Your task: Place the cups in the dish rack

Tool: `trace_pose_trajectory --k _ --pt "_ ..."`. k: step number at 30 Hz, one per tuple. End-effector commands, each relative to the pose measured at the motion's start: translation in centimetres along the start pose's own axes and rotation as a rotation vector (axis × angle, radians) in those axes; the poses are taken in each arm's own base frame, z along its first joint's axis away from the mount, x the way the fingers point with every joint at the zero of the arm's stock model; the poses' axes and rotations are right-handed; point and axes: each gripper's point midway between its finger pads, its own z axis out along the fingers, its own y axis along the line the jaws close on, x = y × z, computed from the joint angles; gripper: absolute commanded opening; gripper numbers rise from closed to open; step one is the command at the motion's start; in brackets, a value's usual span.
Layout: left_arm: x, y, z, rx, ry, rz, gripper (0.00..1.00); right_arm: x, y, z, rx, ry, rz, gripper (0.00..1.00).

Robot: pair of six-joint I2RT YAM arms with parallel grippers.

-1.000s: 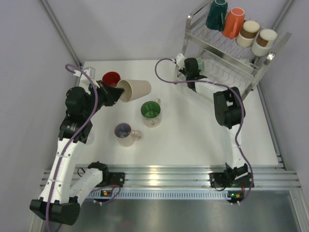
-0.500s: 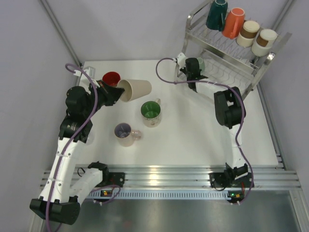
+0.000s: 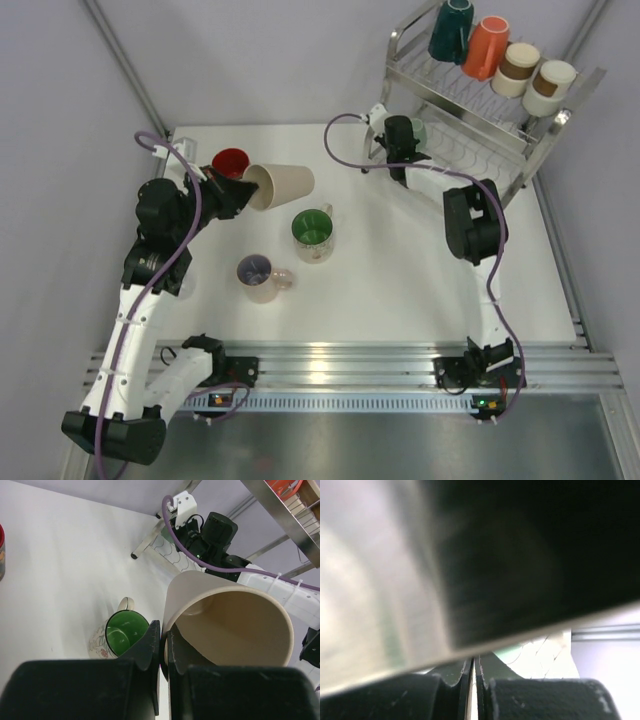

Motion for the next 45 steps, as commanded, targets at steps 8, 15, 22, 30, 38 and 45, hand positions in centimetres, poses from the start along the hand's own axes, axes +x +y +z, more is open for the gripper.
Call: trace_pose_trajectory --k 8,15,22,30,38,45 --pt "-2.3 -1.8 -0.4 0.05 -0.067 0.011 0.0 11.4 -6.1 -0.9 0.191 0.317 0.095 0.0" --pt "-2.3 -2.0 -0.4 0.058 -0.064 0.01 0.0 7.7 -4.0 -1.8 0.067 0.144 0.035 0.0" --pt "-2.5 -2.1 -0.2 0.059 -0.063 0.013 0.0 5.6 -3.6 -1.9 0.026 0.073 -0.005 0.0" --pt "-2.6 -2.1 -0.3 0.059 -0.067 0.025 0.0 4.6 -3.0 -2.1 0.026 -0.002 -0.081 0.0" --pt "-2.2 -1.9 0.0 0.057 -0.052 0.017 0.0 3.2 -2.1 -2.0 -0.008 -0.072 -0.095 0.0" --pt "-2.1 -1.7 0.0 0.053 -0.052 0.022 0.0 2.1 -1.5 -2.4 0.009 -0.082 -0.128 0.0"
